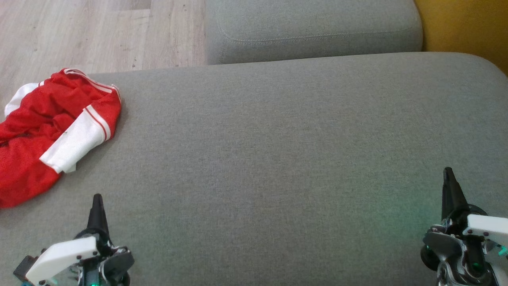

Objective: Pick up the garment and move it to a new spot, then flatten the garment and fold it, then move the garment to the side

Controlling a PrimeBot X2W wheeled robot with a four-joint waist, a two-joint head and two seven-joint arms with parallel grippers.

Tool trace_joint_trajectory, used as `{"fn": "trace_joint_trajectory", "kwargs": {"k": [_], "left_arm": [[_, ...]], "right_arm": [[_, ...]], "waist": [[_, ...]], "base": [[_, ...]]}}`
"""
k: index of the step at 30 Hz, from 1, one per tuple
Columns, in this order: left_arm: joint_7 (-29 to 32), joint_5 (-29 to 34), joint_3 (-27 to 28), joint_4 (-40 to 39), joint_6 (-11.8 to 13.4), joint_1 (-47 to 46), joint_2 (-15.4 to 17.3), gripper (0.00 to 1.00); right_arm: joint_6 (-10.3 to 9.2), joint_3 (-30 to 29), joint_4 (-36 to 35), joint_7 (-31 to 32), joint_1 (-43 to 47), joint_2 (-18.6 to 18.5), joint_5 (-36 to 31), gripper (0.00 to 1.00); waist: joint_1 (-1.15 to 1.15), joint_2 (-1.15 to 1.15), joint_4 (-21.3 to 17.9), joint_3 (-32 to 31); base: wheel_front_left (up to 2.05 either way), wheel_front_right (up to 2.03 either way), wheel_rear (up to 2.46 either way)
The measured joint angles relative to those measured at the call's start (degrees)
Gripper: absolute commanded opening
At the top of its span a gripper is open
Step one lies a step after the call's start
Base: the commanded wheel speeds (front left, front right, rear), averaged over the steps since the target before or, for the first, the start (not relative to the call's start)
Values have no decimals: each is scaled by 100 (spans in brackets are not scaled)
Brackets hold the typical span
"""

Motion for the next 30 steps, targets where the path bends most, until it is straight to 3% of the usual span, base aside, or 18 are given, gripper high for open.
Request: {"fn": "trace_joint_trajectory", "kwargs": {"k": [22, 23, 30], "left_arm": [[0, 0, 0, 0, 0, 0, 0, 0], [-1, 0, -14, 45, 5, 9, 1, 100], [-38, 0, -71, 433, 8, 421, -15, 100]], "right_arm": [[0, 0, 0, 0, 0, 0, 0, 0], [0, 3, 41, -1, 11, 2, 0, 100], [-7, 36, 455, -20, 416, 36, 0, 100]], "waist": [[0, 0, 0, 0], [0, 0, 0, 0], [0, 0, -1, -16]], "base": [[0, 0, 0], [0, 0, 0], [0, 0, 0]]}}
